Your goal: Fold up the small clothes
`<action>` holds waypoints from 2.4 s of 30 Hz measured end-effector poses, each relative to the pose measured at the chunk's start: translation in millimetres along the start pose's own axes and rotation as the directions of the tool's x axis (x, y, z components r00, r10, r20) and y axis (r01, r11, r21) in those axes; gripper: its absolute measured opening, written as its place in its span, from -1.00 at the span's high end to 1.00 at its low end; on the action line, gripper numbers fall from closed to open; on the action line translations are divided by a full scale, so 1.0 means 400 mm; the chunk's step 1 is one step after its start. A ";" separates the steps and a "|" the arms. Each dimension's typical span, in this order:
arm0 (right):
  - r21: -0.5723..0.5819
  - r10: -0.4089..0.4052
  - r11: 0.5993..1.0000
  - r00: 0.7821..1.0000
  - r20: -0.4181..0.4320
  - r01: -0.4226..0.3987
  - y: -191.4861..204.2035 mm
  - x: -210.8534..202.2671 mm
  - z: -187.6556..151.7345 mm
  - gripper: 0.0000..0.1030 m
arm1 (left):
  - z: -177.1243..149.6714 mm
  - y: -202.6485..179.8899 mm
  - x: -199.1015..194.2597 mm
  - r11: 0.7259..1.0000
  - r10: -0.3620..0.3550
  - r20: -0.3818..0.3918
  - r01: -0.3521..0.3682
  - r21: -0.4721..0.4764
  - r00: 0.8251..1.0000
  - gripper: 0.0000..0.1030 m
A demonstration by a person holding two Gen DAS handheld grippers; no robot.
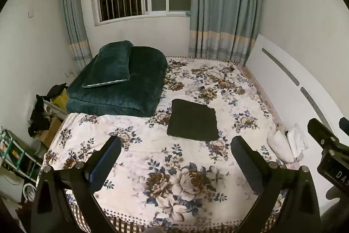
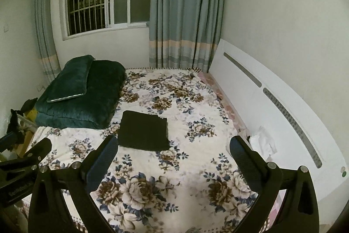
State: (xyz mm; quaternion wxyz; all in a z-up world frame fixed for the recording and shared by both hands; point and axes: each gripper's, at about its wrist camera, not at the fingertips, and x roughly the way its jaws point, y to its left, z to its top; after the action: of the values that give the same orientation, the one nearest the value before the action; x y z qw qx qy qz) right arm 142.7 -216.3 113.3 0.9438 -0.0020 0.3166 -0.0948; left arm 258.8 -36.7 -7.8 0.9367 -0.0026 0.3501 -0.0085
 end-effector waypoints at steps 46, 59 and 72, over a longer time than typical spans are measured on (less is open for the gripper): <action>-0.016 0.047 0.999 0.999 -0.007 -0.047 0.012 0.024 0.029 -1.00 | 0.017 -0.026 -0.009 1.000 0.010 0.018 -0.010 -0.005 1.000 -0.99; -0.012 0.047 0.999 0.999 -0.011 -0.047 0.022 0.012 0.022 -1.00 | 0.043 -0.056 -0.014 1.000 0.011 0.030 -0.011 -0.015 0.999 -1.00; -0.008 0.046 0.999 0.999 -0.008 -0.046 0.034 0.001 0.020 -1.00 | 0.051 -0.049 -0.024 0.999 0.025 0.036 -0.024 -0.025 0.999 -0.99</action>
State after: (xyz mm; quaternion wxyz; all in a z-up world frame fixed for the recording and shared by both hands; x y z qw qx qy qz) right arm 150.3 -203.5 118.6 0.9445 0.0019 0.3207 -0.0717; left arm 264.7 -56.2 14.2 0.9428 -0.0099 0.3330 0.0072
